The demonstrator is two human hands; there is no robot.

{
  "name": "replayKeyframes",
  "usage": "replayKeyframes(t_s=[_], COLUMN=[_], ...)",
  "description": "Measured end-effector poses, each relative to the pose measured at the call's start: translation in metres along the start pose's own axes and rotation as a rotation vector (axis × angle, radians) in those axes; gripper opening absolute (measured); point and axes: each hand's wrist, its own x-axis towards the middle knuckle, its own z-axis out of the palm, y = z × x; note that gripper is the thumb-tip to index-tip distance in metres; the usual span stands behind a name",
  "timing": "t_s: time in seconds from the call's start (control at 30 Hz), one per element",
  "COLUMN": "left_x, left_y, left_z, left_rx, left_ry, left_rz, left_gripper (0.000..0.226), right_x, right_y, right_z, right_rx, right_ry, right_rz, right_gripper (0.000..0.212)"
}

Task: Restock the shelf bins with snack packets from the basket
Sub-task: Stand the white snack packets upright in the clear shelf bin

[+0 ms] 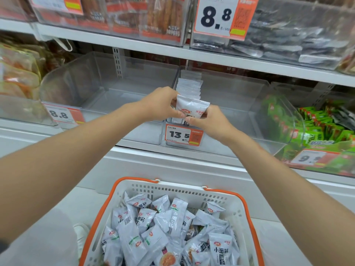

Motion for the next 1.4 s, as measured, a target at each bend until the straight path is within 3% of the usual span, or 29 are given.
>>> replayKeyframes(t_s=[0.17, 0.3, 0.43, 0.57, 0.8, 1.0, 1.07, 1.13, 1.17, 1.27, 1.4], left_x=[0.004, 0.005, 0.01, 0.008, 0.004, -0.005, -0.003, 0.001, 0.005, 0.017, 0.02], left_y=[0.001, 0.001, 0.0, 0.002, 0.001, -0.003, -0.001, 0.0, 0.0, -0.005, -0.013], left_z=[-0.006, -0.011, -0.014, -0.013, -0.009, -0.004, -0.002, 0.002, 0.005, 0.016, 0.024], left_rx=[-0.002, -0.097, 0.075, 0.246, 0.285, 0.428, 0.445, 0.402, 0.388, 0.378, 0.285], left_ry=[0.005, 0.012, -0.045, -0.114, -0.103, 0.037, 0.185, 0.361, 0.39, 0.244, 0.147], left_rz=[-0.009, 0.018, -0.029, -0.065, -0.07, -0.003, 0.031, 0.071, 0.085, 0.024, -0.034], left_gripper=[0.026, 0.026, 0.043, 0.055, 0.055, 0.035, 0.029, 0.026, 0.029, 0.047, 0.05], right_x=[-0.003, 0.0, 0.006, 0.005, 0.002, 0.001, 0.013, 0.027, 0.034, 0.05, 0.07], right_y=[0.011, 0.015, 0.014, 0.012, 0.007, 0.019, 0.021, 0.018, 0.016, 0.006, 0.009], right_z=[-0.013, -0.017, -0.015, -0.008, -0.011, -0.014, -0.018, -0.021, -0.021, -0.014, 0.007], right_rx=[0.078, 0.04, -0.086, -0.144, -0.189, -0.341, -0.205, 0.112, 0.283, 0.701, 0.739], right_ry=[0.159, 0.076, 0.023, -0.01, -0.044, -0.093, 0.085, 0.248, 0.258, 0.186, 0.01], right_rz=[-0.041, -0.002, 0.085, 0.173, 0.216, 0.268, 0.369, 0.498, 0.571, 0.704, 0.668], right_gripper=[0.013, 0.009, 0.003, 0.015, 0.022, 0.034, 0.024, 0.015, 0.023, 0.055, 0.052])
